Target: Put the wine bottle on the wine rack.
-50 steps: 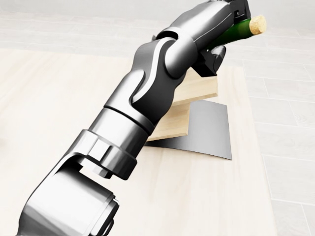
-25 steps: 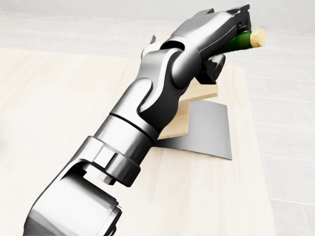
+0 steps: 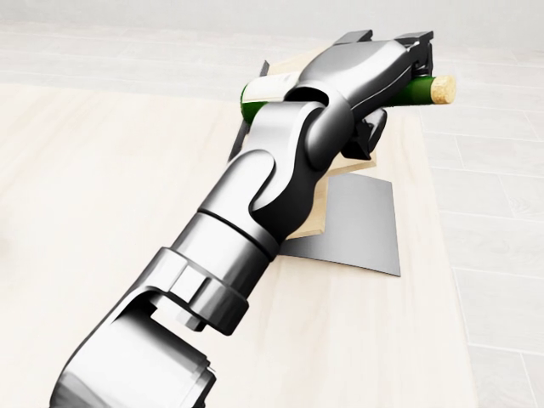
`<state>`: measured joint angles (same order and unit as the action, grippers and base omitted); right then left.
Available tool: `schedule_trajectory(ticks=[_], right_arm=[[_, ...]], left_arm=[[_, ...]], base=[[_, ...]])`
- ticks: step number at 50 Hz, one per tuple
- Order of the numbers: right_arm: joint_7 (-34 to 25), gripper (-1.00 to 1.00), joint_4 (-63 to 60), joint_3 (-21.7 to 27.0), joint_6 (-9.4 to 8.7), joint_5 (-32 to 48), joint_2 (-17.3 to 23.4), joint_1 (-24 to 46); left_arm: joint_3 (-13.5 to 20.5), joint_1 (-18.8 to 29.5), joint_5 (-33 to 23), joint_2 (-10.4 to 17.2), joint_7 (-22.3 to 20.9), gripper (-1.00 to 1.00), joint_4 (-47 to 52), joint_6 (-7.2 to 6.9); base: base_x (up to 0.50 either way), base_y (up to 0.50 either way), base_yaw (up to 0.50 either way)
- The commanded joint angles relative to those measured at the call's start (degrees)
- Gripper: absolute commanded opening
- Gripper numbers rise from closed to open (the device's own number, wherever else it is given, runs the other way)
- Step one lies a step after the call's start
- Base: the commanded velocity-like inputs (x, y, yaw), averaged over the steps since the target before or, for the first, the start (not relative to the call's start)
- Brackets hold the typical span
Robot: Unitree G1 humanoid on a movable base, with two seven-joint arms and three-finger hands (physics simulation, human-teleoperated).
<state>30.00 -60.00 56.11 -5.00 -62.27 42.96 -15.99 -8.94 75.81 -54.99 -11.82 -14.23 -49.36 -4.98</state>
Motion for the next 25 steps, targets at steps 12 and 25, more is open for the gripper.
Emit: schedule_trajectory(ticks=[12, 25], right_arm=[[0.0, 1.0, 0.0, -0.32, 0.0, 1.0, -0.79, -1.13], [0.0, 1.0, 0.0, 1.09, 0.0, 0.25, -1.03, -2.04]], left_arm=[[0.93, -1.73, 2.01, -1.49, -0.03, -1.0, -0.44, -0.02], [1.01, -2.02, 2.0, -1.97, 0.57, -1.0, -1.33, -0.02]], base=[[0.0, 0.0, 0.0], [0.0, 0.0, 0.0]])
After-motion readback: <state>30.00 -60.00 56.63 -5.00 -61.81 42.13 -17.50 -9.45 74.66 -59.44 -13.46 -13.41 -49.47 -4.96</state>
